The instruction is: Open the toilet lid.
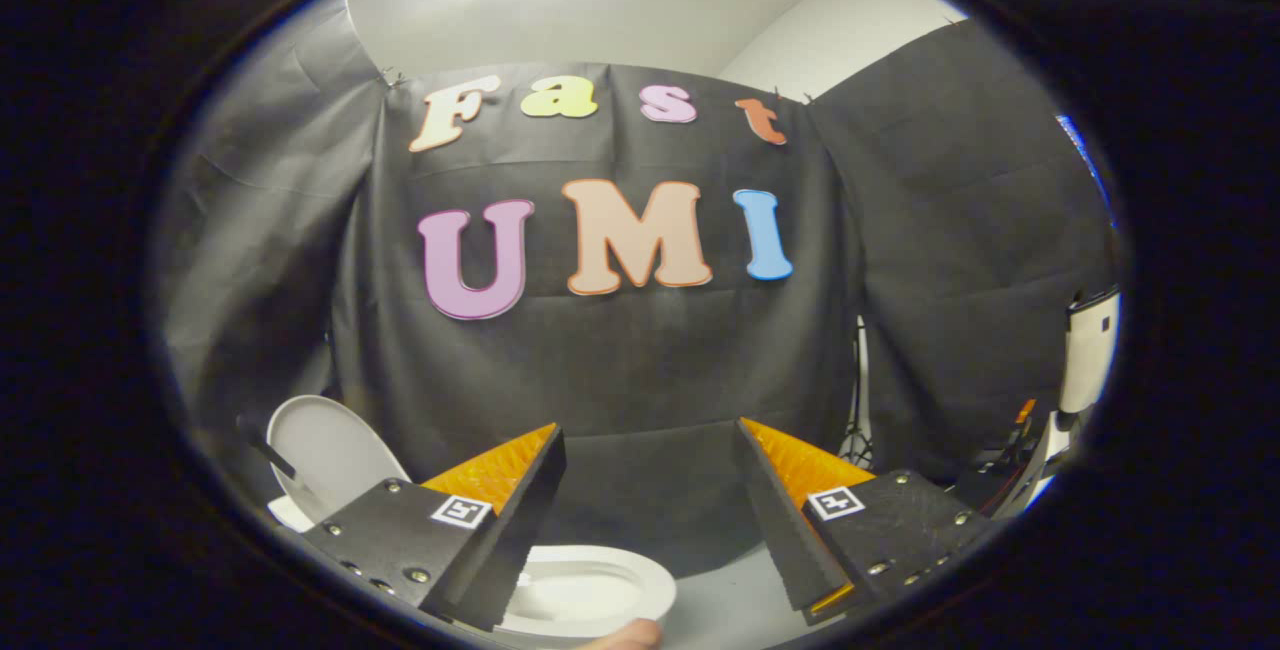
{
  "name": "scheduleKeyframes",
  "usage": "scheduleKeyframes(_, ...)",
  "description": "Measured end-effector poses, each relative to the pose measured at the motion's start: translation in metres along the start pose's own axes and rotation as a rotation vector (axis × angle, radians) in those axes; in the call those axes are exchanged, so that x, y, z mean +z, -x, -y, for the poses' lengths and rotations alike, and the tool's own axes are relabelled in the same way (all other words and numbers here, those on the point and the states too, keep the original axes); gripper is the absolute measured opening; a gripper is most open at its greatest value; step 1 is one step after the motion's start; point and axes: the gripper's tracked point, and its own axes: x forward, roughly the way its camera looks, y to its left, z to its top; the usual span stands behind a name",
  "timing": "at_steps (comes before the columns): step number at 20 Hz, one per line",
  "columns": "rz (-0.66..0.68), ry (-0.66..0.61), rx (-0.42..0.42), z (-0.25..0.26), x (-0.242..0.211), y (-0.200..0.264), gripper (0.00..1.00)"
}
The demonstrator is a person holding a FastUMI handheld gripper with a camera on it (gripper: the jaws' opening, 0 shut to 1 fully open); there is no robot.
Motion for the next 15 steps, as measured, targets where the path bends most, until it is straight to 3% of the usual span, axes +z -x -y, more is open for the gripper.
scheduleKeyframes(6,-0.025,0.029,-0.166,0.085,-0.032,0.042,0.99)
scheduleKeyframes(15,-0.132,0.026,-0.221,0.109,-0.092,0.055,0.99)
